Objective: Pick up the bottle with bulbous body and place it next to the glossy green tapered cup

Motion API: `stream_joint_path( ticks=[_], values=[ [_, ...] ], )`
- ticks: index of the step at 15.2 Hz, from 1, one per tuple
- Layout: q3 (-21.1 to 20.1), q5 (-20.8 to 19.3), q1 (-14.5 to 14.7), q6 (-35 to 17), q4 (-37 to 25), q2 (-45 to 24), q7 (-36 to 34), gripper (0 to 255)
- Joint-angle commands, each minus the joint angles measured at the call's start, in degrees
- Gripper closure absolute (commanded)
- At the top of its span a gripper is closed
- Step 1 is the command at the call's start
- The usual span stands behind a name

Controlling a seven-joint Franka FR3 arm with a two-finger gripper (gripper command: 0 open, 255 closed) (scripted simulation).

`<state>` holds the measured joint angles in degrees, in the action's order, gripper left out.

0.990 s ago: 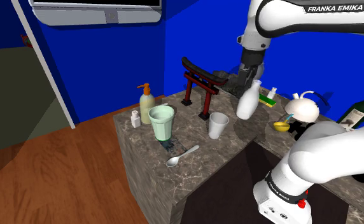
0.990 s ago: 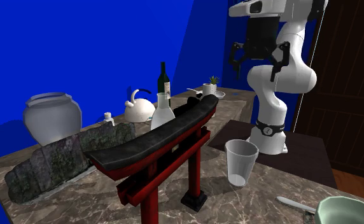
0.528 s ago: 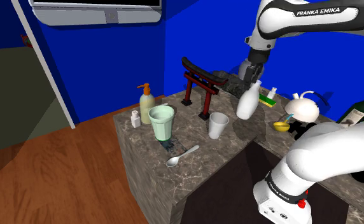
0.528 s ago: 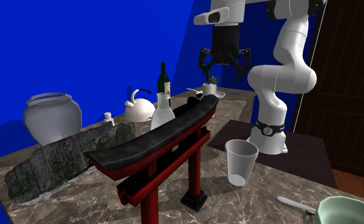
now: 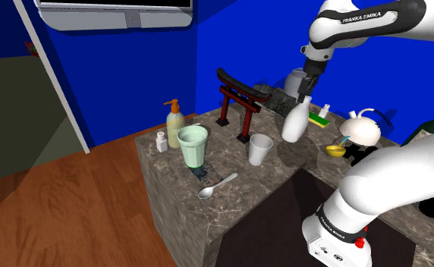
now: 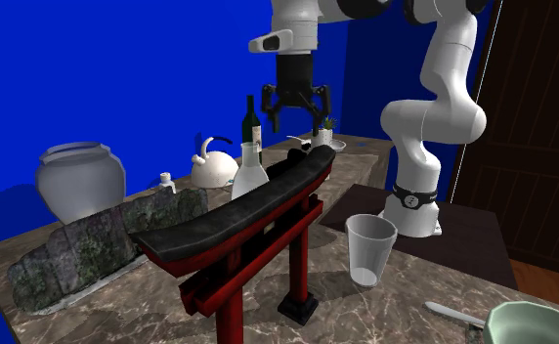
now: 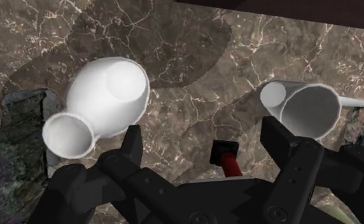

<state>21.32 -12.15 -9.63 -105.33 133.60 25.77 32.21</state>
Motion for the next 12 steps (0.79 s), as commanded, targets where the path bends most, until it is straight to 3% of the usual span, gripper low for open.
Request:
stream_joint_path(
  ticks=[1, 8, 12],
  values=[
    [2.6, 0.1, -0.5, -1.6, -2.5, -3.5, 2.9, 0],
    [9.7, 3.6, -1.5, -5.8, -10.8, -14.9, 12.1, 0],
    [10.1, 3.8, -1.6, -9.0, -8.5, -15.7, 12.3, 0]
  ],
)
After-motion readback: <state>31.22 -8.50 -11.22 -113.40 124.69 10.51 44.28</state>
